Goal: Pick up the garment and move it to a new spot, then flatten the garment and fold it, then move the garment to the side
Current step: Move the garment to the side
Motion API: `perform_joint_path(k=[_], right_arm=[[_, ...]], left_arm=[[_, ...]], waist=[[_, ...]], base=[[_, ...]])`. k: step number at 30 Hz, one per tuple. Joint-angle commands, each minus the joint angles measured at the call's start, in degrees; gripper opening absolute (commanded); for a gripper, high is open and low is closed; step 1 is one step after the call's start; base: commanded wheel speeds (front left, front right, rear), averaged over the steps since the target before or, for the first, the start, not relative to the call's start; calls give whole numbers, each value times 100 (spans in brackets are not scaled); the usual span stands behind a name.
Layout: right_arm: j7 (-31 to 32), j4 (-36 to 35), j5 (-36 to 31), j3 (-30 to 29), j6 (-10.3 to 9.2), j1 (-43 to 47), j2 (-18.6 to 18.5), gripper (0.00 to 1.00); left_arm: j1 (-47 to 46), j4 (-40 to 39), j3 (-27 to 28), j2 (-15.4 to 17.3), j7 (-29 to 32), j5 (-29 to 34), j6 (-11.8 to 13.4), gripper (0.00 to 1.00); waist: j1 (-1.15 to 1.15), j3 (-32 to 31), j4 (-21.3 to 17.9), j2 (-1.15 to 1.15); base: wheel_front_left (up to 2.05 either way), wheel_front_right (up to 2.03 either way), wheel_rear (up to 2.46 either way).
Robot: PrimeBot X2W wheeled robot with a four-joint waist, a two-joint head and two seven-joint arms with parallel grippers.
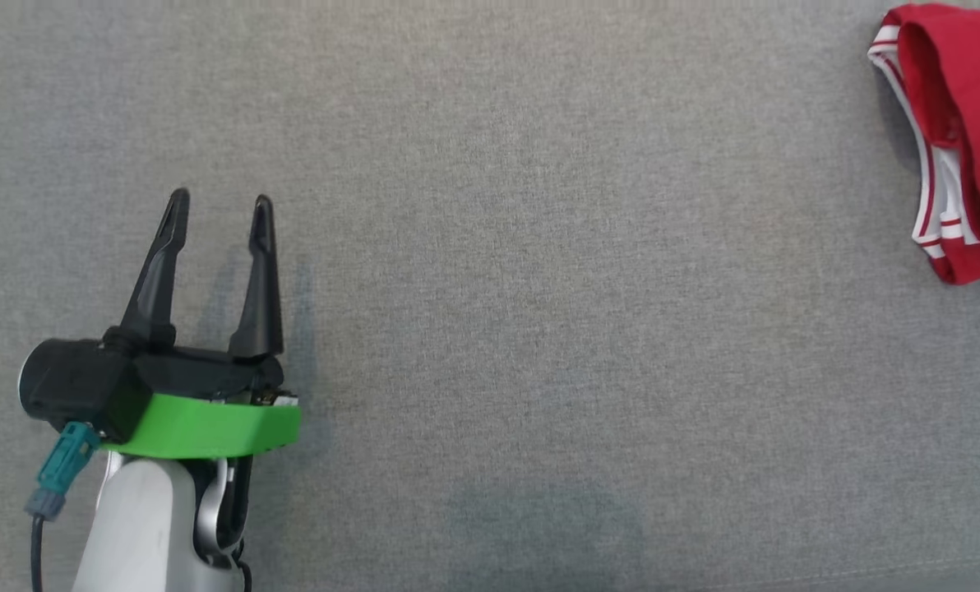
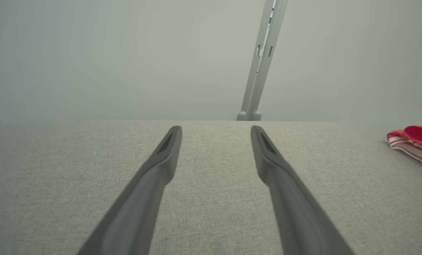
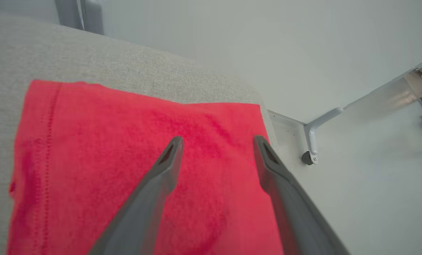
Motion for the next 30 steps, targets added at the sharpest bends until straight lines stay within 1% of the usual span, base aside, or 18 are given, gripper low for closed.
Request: perform_joint_path(k=[1, 2, 4, 6, 9, 12, 15, 19, 24, 30], right_arm=[[-230, -121, 69, -59, -11, 167, 203, 100], [-428, -187, 162, -159, -11, 258, 440, 100], [-799, -383, 305, -191, -11, 518, 723, 100], [-1172, -618, 301, -114, -11, 753, 876, 100], [-1703, -872, 410, 1, -10, 1094, 1221, 100], [-2152, -1087, 347, 20, -11, 1359, 1606, 100], [-2474, -1188, 387, 12, -11, 1615, 2085, 100], [-2650, -1141, 292, 131, -11, 2064, 2556, 100], [-2773, -1013, 164, 432, -9, 2467, 2758, 100], [-2979, -711, 43, 594, -8, 2799, 2962, 100]], left_arm=[[88, 78, 53, -31, -12, -94, -7, 100], [122, 142, 125, -57, -12, -128, -4, 100], [197, 302, 226, -90, -13, -152, 27, 100], [253, 512, 313, -108, -13, -172, 78, 100], [319, 852, 431, -121, -13, -208, 196, 100], [362, 1123, 518, -110, 4, -206, 346, 100], [425, 1321, 514, -80, 54, -195, 404, 100], [527, 1561, 360, -22, 68, -69, 357, 100], [632, 1783, 195, 19, 66, 17, 312, 100], [772, 1974, 34, 93, 21, 194, 275, 100]], waist=[[0, -356, 36, 0], [0, -476, 50, 0], [0, -685, 95, 0], [0, -872, 135, 0], [0, -1154, 188, 0], [0, -1408, 236, 0], [0, -1640, 279, 0], [0, -1992, 398, 0], [0, -2225, 496, 0], [0, -2462, 540, 0]], base=[[0, 0, 0], [0, 0, 0], [0, 0, 0], [0, 0, 0], [0, 0, 0], [0, 0, 0], [0, 0, 0], [0, 0, 0], [0, 0, 0], [0, 0, 0]])
